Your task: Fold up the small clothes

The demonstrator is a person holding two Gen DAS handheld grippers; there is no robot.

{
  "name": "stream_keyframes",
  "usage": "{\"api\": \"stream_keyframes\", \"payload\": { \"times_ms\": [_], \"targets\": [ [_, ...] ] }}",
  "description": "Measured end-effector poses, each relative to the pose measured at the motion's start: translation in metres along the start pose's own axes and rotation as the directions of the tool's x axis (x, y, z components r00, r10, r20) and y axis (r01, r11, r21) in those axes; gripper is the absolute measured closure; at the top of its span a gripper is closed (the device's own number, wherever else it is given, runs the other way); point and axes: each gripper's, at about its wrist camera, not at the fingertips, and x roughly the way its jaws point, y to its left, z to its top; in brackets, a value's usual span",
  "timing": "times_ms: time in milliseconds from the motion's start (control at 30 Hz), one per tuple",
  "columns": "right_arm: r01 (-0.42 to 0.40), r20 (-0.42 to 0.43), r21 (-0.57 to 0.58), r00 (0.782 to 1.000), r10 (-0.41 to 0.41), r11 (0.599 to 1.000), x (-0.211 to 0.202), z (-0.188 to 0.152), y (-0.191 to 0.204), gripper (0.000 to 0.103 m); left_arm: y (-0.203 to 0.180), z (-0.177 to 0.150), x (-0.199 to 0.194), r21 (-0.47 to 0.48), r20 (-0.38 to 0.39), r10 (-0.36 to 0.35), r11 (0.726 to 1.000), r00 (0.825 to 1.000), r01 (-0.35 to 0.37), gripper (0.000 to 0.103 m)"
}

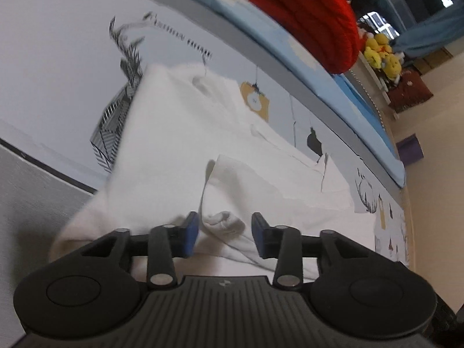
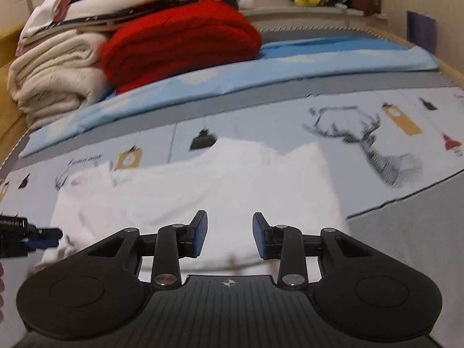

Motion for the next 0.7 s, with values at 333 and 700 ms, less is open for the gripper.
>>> {"api": "stream_keyframes", "payload": {
  "times_ms": [333, 700],
  "targets": [
    [0.058, 0.026, 0.142, 0.998, -0.062, 0.988, 0.009, 0.016, -0.036, 0.067, -0.012, 0.019, -0.016, 0.065, 0.114, 0.079, 0.994, 0.990, -0.087, 0.094],
    [0.121, -0.227, 0.337, 0.973, -0.044, 0.934, 0.065, -0.003, -0.061, 0.067, 0.040, 0.041, -0.060, -0.008, 0.137, 0.265, 0.964, 0.955, -0.266, 0.074]
  ]
}}
